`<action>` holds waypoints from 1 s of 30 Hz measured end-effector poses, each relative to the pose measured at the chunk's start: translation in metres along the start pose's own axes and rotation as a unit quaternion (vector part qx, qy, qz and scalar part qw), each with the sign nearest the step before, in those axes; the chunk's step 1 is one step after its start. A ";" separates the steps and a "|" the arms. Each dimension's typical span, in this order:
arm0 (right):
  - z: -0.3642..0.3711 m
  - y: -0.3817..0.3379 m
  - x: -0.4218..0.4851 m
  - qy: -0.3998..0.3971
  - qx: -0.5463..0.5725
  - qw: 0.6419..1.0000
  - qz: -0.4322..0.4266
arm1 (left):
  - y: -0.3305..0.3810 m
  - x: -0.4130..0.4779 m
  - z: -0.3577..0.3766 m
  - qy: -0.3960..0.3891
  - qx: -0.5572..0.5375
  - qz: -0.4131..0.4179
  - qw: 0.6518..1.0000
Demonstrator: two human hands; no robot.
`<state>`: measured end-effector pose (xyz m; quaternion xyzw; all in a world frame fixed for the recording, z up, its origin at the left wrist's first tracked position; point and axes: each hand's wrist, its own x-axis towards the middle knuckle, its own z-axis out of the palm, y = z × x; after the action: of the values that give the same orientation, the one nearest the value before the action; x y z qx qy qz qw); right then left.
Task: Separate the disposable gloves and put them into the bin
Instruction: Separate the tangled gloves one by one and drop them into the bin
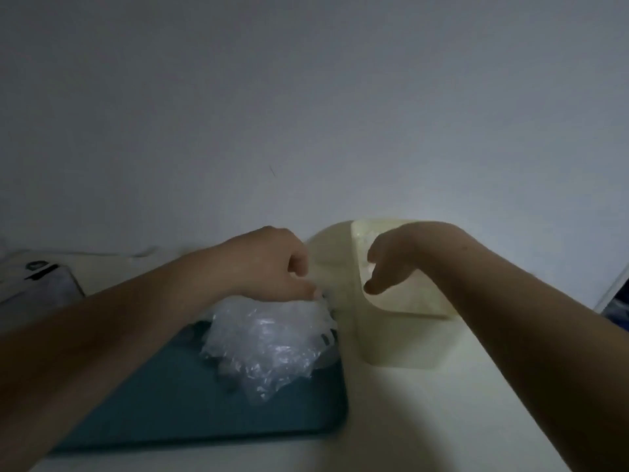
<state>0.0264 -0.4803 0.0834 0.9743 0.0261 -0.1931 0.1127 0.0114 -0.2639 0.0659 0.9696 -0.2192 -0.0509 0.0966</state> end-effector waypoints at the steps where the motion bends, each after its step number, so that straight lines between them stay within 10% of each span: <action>1: -0.006 -0.003 -0.005 0.037 0.009 0.999 0.002 | -0.008 -0.007 0.006 -0.018 0.043 -0.014 0.999; 9: 0.019 -0.079 -0.020 0.346 0.268 0.892 -0.115 | -0.051 -0.012 0.046 0.038 -0.070 -0.026 0.996; 19: 0.037 -0.089 -0.004 0.305 0.576 0.729 -0.211 | -0.066 -0.033 -0.017 0.236 -0.335 -0.071 0.910; 25: 0.027 -0.069 -0.021 0.224 0.687 0.614 -0.318 | -0.038 -0.056 -0.051 0.098 -0.602 0.021 0.792; 30: 0.024 -0.055 -0.032 0.252 0.694 0.608 -0.290 | -0.040 -0.058 -0.040 0.042 -0.565 -0.012 0.824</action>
<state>-0.0173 -0.4330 0.0624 0.7120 0.1931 0.0774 -0.6707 -0.0184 -0.1966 0.0994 0.7491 -0.1361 -0.1264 0.6359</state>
